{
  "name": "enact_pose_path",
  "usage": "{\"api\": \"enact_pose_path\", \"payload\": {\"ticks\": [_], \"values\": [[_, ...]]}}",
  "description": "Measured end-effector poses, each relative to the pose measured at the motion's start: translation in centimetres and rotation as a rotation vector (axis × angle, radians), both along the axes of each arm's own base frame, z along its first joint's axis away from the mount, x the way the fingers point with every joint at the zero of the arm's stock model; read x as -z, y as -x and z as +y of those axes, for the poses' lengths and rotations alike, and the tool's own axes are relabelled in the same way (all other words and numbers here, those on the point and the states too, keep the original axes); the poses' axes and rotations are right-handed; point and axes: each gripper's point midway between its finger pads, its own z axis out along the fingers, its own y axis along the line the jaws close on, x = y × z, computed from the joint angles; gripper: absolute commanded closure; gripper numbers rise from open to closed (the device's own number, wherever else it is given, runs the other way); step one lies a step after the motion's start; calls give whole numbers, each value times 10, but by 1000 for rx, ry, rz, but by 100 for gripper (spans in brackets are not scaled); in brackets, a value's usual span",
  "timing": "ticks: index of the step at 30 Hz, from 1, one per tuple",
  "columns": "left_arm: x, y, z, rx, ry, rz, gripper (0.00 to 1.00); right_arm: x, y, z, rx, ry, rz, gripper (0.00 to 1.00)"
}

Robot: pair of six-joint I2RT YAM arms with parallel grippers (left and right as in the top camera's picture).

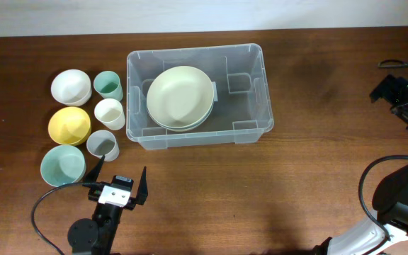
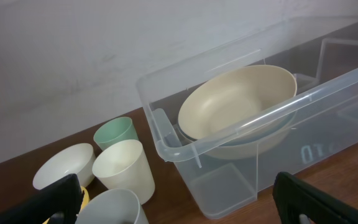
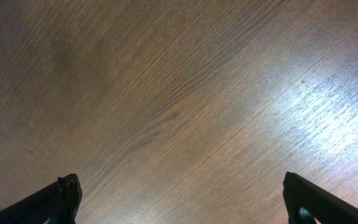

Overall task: Pack container
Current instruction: 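Move the left gripper down over the light teal bowl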

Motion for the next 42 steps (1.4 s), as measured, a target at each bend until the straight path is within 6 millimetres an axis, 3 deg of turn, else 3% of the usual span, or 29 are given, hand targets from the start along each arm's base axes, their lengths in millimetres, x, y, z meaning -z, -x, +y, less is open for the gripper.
{"api": "enact_pose_path", "payload": {"ticks": [21, 33, 38, 42], "values": [[-4, 0, 1, -6, -2, -19, 0, 0, 0, 1, -2, -4, -2, 1], [-61, 4, 7, -43, -7, -173, 0, 0, -1, 0, -2, -3, -4, 1], [-100, -1, 18, -105, -5, -83, 0, 0, -1, 1, -2, -6, -6, 1], [-133, -22, 17, -94, -5, 34, 0, 0, -1, 2, -2, -10, -7, 1]]}}
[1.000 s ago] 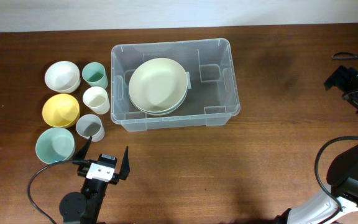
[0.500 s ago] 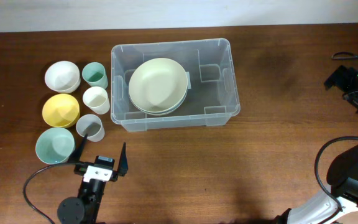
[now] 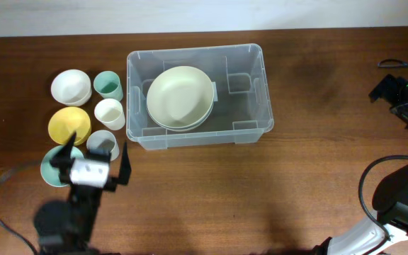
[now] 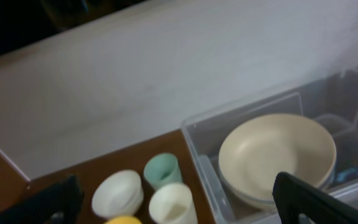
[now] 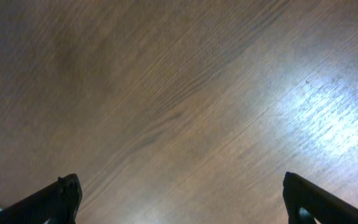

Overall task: Pack container
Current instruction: 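Move the left gripper down over the light teal bowl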

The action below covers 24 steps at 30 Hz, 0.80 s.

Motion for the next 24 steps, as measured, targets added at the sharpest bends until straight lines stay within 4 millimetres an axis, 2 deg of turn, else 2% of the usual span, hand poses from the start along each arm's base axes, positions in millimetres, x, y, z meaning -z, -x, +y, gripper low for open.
{"api": "enact_pose_path", "payload": {"ticks": [3, 5, 8, 12, 17, 22, 24], "values": [[-21, -25, -8, 57, 9, 44, 0, 0, 0, 0, -1, -1, 0, 1], [-23, -40, -11, 74, 13, 72, 0, 0, 0, 0, -1, 0, 1, 1], [-9, -63, -8, 61, 34, 176, 0, 0, 0, 0, -1, -1, 1, 1], [19, -90, 8, -38, 109, 432, 0, 0, 0, 0, -1, -1, 0, 1], [14, -123, 26, -126, 142, 541, 0, 0, 0, 0, -1, -1, 0, 1], [22, -131, 48, -249, 234, 568, 0, 0, 0, 0, -1, -1, 0, 1], [25, -127, 70, -340, 300, 574, 0, 0, 0, 0, 0, -1, 0, 1]]}}
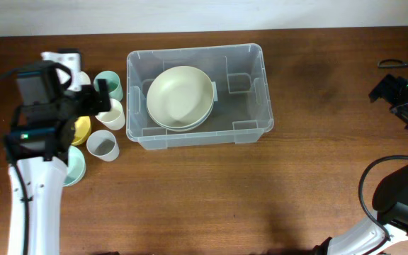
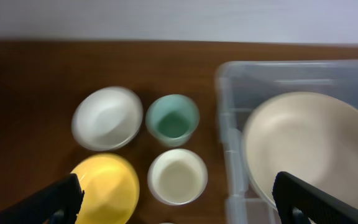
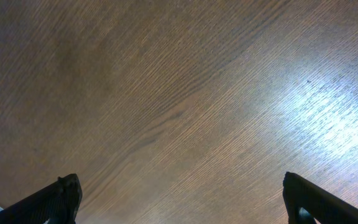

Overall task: Pack container
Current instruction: 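Move the left gripper down over the light teal bowl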

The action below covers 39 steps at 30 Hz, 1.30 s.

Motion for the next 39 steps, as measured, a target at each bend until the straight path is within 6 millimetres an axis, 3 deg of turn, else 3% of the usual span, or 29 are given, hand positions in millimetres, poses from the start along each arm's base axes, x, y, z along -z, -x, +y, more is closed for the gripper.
{"api": "enact_pose_path", "payload": {"ticks": [6, 9, 11, 27, 39], "values": [[15, 43, 94, -373, 118, 74, 0, 0, 0, 0, 0, 0, 0, 1], [37, 77, 116, -519, 203, 180, 0, 0, 0, 0, 0, 0, 0, 1], [53, 92, 115, -563, 247, 260, 0, 0, 0, 0, -1, 0, 0, 1], [134, 135, 89, -700, 413, 503, 0, 0, 0, 0, -1, 0, 0, 1], [141, 136, 87, -750, 466, 499, 0, 0, 0, 0, -1, 0, 0, 1]]}}
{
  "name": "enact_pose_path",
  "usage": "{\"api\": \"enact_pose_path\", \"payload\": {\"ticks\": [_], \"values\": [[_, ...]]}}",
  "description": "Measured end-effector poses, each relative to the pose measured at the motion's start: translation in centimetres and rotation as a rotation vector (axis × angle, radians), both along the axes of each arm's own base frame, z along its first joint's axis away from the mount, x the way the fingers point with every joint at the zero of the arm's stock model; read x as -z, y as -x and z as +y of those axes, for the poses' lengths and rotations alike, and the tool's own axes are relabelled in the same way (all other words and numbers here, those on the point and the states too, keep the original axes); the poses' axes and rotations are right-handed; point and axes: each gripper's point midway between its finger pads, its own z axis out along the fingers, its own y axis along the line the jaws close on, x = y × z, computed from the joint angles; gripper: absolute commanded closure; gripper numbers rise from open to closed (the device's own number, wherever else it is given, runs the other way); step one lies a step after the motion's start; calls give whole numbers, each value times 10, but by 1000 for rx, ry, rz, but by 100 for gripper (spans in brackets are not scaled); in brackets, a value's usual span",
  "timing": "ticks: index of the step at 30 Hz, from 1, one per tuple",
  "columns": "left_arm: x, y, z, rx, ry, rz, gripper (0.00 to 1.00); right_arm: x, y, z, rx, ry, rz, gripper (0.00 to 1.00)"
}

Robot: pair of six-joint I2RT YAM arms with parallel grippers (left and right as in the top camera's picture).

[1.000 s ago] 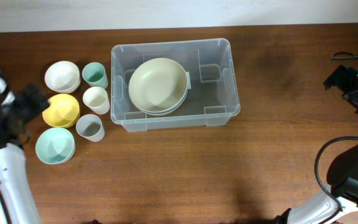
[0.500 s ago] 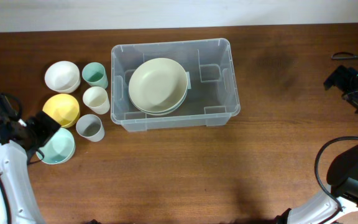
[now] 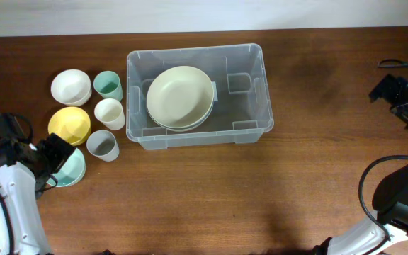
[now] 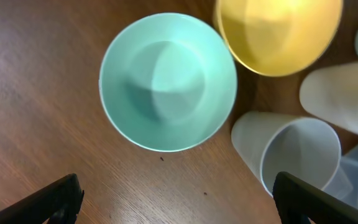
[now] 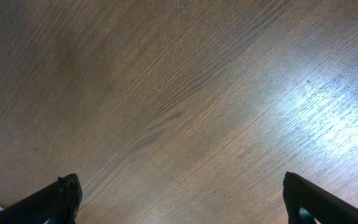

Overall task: Pack container
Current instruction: 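Move the left gripper down over the light teal bowl, then grasp the light teal bowl rim with the left gripper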

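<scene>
A clear plastic container (image 3: pixel 250 106) stands at the table's middle back, and a stack of cream bowls (image 3: pixel 180 97) lies in its left half. To its left are a white bowl (image 3: pixel 71 86), a green cup (image 3: pixel 108 86), a cream cup (image 3: pixel 109 113), a yellow bowl (image 3: pixel 69 125), a grey cup (image 3: pixel 103 145) and a teal bowl (image 3: pixel 73 170). My left gripper (image 3: pixel 52 161) hangs open over the teal bowl (image 4: pixel 166 81), its near rim between the jaws. At the far right edge, my right gripper (image 3: pixel 402 95) is open over bare wood.
The left wrist view shows the yellow bowl (image 4: pixel 278 34), the grey cup (image 4: pixel 291 152) and the cream cup (image 4: pixel 340 96) crowding the teal bowl's right side. Black cables lie at the table's right edge (image 3: pixel 395 65). The container's right half holds nothing.
My left gripper has moved from above the cups beside the container's left wall to the front left, over the teal bowl. It stays open. The right arm has not moved.
My left gripper first stood open near the front edge, facing the container. Then it was a little farther left by the grey cup, then high over the cups and bowls looking down. Now it is low over the teal bowl. No dish has moved.
</scene>
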Motion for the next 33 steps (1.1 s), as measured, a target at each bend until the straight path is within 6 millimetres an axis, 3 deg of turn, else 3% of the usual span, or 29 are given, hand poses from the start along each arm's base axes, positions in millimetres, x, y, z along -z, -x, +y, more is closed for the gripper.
{"api": "enact_pose_path", "payload": {"ticks": [8, 21, 33], "values": [[23, 12, 16, -198, 33, 89, 0, 0, 0, 0, 0, 0, 0, 1], [86, 18, 17, -234, 122, 283, 0, 0, 0, 0, 0, 0, 0, 1], [96, 5, 25, -235, 105, 250, 0, 0, 0, 0, 0, 0, 0, 1]]}}
